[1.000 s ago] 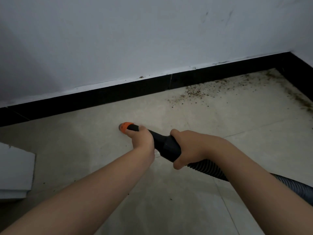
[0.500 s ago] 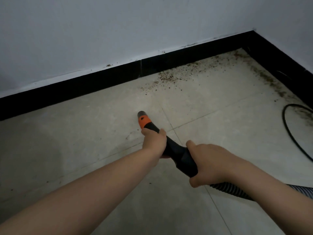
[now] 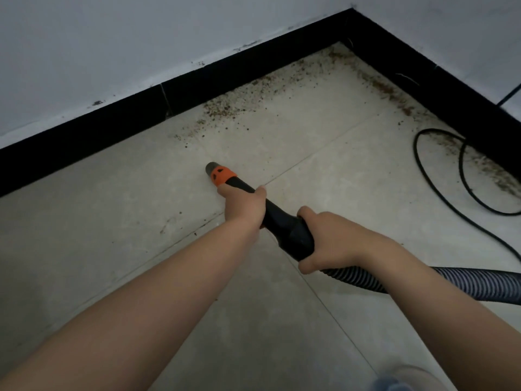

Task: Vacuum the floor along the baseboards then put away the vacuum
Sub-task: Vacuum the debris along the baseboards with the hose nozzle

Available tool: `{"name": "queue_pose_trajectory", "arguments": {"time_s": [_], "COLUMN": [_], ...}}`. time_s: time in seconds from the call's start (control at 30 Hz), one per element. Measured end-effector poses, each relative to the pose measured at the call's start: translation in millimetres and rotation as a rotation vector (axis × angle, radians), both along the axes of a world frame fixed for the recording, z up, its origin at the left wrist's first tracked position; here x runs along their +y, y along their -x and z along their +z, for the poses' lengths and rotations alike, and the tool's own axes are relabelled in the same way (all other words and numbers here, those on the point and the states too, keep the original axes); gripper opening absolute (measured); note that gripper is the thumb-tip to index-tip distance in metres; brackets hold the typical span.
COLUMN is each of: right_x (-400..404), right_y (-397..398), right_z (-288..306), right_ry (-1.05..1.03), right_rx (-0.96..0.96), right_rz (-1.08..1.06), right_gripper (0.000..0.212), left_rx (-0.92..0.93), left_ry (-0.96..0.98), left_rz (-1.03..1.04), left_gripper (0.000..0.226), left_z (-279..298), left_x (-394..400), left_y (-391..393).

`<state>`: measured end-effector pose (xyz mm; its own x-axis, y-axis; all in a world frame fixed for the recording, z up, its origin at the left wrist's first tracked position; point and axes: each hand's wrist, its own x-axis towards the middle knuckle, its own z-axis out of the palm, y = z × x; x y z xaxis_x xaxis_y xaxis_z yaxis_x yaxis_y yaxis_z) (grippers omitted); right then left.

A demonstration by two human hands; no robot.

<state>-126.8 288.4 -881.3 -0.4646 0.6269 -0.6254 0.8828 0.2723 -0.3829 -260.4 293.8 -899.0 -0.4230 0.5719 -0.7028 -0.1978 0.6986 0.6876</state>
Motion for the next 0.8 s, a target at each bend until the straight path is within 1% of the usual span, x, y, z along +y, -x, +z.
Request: {"name": "queue_pose_trajectory", "arguments": {"time_s": [0.1,0.27,0.37,0.47,0.63,0.73,0.8], "right_x": [9.0,23.9,28.8,33.0,33.7,31.4,31.1], "right_y": [-2.7,-13.4,-17.4,-17.6,5.5,24.6,35.3], "right_z": [11.5,36.8,37.3,29.4,17.0,9.2,6.9], "right_ry": [0.032,-0.034,-0.043,-0.006,0.106,0.114,0.091], "right_rx": [0.003,-0.083,-0.098,-0.052,0.046,0.085,0.107], "right_rz": [-0.028,-0.004,-0.009,-0.027,0.022,0.034,0.036], "right_gripper": [0.050,0.049,0.048,0.049,0.051,0.050,0.049], "left_rx": [-0.006,-0.100,-0.117,-0.061,0.056,0.097,0.113], "left_ry": [-0.025,-0.068,-0.076,-0.094,-0.076,-0.063,-0.072], "left_rz": [-0.007,0.007,0.012,0.048,0.150,0.151,0.119], "left_gripper": [0.066,0.063,0.063,0.063,0.065,0.067,0.064], "left_z": [-0.1,1.2,1.4,-2.7,-10.2,-12.9,-13.4], "left_x": [9.1,24.0,30.2,29.1,16.9,16.7,21.6], "left_y": [-4.4,-18.4,-24.5,-25.7,-0.8,20.0,31.2]}}
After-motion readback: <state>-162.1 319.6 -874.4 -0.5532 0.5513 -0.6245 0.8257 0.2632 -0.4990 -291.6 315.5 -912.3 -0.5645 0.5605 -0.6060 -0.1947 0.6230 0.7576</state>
